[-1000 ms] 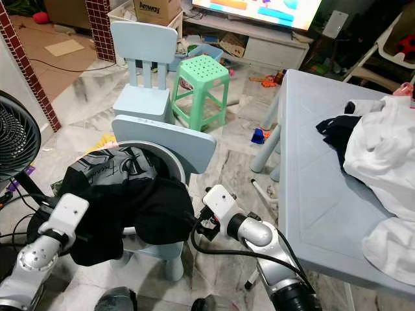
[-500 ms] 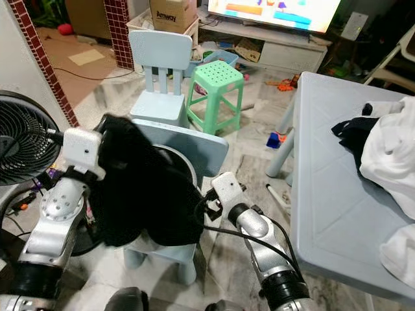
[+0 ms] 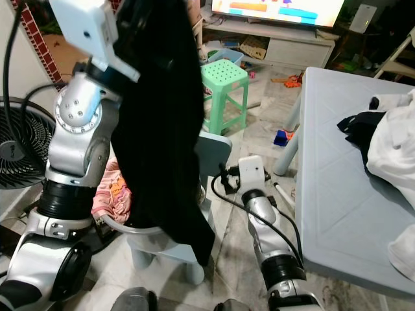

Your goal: Hang hanger

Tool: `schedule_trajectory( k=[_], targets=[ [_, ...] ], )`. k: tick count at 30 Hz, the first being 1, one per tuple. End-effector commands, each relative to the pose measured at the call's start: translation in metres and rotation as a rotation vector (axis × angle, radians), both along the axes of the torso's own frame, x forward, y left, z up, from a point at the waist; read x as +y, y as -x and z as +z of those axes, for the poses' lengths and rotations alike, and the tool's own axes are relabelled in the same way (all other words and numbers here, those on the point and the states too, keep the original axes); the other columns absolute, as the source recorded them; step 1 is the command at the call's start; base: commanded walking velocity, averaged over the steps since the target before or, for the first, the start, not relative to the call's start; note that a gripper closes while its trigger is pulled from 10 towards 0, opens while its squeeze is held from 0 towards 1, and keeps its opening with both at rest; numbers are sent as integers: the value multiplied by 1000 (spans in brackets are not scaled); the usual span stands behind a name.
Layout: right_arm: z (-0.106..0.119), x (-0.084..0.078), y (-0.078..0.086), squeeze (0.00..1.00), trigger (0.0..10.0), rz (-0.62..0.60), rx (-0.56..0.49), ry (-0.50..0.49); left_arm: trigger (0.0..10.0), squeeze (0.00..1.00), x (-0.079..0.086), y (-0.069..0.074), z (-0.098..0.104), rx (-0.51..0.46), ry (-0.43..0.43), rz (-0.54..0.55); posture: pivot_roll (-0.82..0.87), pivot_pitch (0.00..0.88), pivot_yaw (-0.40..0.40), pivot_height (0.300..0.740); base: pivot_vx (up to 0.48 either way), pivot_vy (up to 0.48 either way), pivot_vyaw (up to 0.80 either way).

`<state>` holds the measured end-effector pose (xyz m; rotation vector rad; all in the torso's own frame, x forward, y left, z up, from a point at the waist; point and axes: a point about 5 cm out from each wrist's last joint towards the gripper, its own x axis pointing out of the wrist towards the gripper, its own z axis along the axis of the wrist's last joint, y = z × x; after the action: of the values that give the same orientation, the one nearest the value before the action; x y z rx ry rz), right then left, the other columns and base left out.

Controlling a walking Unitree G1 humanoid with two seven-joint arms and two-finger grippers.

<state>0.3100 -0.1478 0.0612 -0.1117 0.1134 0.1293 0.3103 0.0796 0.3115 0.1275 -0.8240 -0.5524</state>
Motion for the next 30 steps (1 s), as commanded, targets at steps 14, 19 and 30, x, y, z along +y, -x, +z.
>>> schedule_trajectory(
  k=[14, 19, 30],
  targets=[
    [4, -41, 0, 0, 10000, -122, -15, 66, 4745, 0, 106, 34, -213, 945, 24, 203, 110, 0, -51, 740, 0, 0, 0],
    [10, -41, -2, 0, 10000, -122, -37, 65, 8471, 0, 124, 51, -239, 1117, 142, 290, 98, 0, -39, 740, 0, 0, 0],
    [2, -40, 8, 0, 10000, -127, -16, 61, 10000, 0, 150, 104, -300, 1382, 77, 495, 105, 0, -36, 740, 0, 0, 0]
  ],
)
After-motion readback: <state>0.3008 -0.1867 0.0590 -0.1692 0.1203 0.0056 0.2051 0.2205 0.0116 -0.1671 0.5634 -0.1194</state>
